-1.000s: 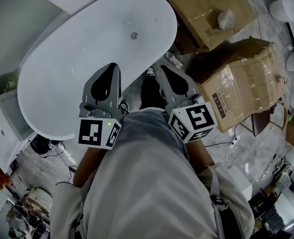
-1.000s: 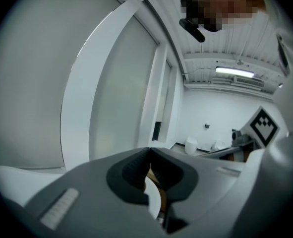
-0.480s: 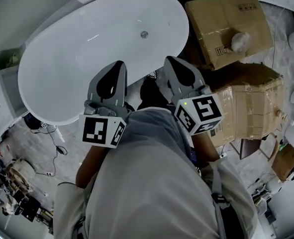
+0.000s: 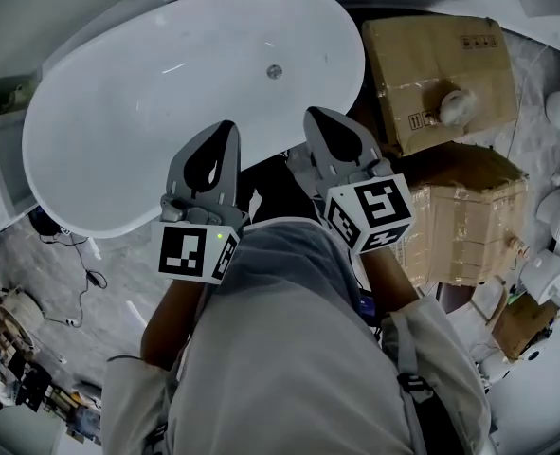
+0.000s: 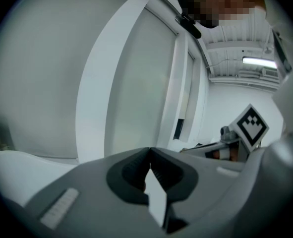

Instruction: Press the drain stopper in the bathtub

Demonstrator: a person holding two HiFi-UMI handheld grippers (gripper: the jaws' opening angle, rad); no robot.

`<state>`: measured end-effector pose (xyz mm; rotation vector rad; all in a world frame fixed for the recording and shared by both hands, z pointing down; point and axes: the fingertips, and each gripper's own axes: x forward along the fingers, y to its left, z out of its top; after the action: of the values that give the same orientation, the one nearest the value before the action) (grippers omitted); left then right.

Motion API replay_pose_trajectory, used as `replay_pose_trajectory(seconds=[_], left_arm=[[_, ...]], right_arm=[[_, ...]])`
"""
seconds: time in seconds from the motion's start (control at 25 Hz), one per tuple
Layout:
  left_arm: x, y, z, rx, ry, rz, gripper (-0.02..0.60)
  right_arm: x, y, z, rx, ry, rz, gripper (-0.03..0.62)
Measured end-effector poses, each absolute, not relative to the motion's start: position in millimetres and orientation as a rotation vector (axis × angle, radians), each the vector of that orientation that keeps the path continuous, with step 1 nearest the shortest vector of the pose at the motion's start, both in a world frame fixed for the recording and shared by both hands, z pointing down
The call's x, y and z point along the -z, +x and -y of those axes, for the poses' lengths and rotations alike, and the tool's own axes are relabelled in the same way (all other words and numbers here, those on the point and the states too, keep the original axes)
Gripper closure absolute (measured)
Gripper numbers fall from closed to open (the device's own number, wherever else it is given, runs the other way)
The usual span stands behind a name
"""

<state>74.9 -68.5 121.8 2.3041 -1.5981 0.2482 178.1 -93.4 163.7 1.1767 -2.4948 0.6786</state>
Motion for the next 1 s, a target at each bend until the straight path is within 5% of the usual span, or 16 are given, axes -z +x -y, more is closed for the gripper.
replay_pose_trajectory(seconds=[1.0], left_arm=[[-261,16,128,-0.319,2.122,1.775,0.581]], right_arm=[[-308,132,174,-0.623,0.935,2.465,0.592]])
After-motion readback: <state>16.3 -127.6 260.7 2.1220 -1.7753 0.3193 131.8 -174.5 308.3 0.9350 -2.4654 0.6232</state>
